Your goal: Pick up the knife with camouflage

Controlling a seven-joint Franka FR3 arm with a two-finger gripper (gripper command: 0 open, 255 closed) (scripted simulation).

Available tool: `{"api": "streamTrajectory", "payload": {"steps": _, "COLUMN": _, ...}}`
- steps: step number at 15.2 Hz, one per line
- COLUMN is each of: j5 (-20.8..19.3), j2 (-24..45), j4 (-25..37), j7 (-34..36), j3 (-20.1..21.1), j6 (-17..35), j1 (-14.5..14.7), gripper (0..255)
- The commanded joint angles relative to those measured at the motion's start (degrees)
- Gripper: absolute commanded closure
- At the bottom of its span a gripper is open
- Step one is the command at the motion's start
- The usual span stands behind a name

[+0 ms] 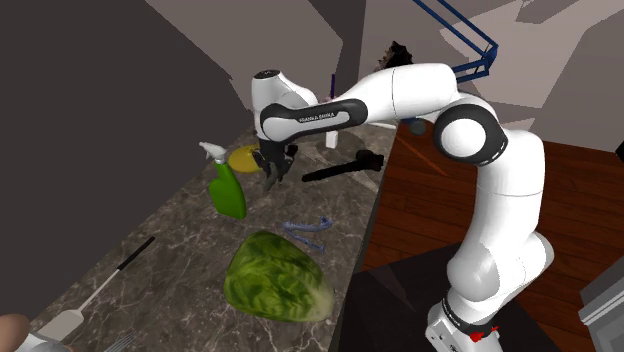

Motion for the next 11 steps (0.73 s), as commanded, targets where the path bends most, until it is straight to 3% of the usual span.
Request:
{"api": "streamTrajectory", "payload": {"steps": 1, "j5": 0.37, "j2": -0.47, "j4": 1.05, "j7": -0.18, "j3": 0.19, "j6": -1.44, "j1": -0.01, "gripper": 255}}
{"api": "streamTrajectory", "payload": {"steps": 11, "j5": 1.09, "j2": -1.10, "j4": 8.04, "j7": -0.84, "j3": 0.66, "j6": -8.83, "j1": 0.62, "gripper": 255}}
